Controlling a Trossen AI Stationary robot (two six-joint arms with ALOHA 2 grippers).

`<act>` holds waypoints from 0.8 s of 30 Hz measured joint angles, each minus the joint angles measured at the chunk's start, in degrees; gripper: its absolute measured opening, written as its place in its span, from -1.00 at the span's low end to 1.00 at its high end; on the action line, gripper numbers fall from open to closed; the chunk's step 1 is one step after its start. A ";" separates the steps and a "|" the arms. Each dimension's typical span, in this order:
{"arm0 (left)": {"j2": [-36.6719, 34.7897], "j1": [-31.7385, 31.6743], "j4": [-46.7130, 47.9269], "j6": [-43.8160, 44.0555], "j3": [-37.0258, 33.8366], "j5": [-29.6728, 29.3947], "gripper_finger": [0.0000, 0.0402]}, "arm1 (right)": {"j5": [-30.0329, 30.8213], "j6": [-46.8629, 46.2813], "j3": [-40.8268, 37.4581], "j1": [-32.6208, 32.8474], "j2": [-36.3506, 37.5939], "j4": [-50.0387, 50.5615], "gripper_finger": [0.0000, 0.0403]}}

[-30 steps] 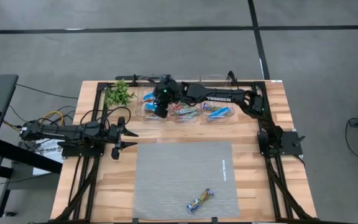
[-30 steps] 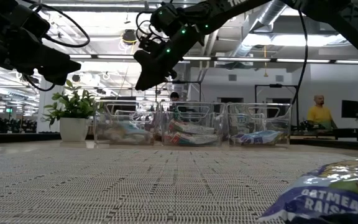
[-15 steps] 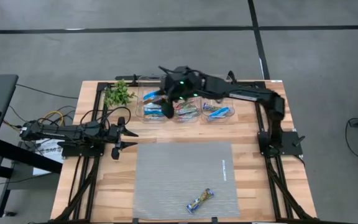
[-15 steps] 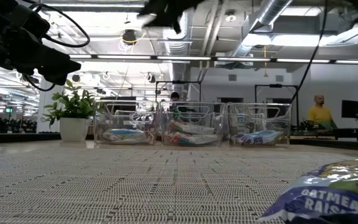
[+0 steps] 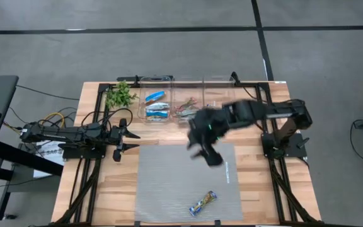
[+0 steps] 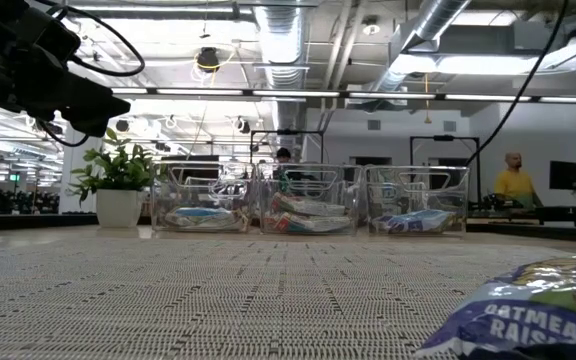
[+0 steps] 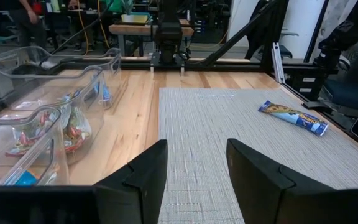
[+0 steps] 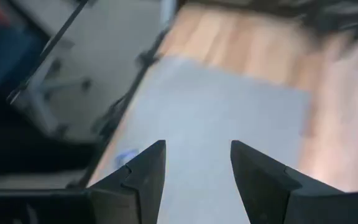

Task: Pick and place Granola Bars by type
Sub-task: Put the purple granola bar into the right transparent bin

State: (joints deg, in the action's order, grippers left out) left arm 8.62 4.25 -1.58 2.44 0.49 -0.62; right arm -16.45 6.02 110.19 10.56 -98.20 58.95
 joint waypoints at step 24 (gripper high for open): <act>0.00 0.00 0.00 0.30 0.00 0.00 -0.22 | 14.84 -10.68 -3.62 24.73 -0.47 12.22 -0.02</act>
State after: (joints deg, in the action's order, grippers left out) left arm 8.62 4.25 -1.58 2.73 0.49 -0.62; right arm -1.61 -4.67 106.57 35.29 -98.67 71.17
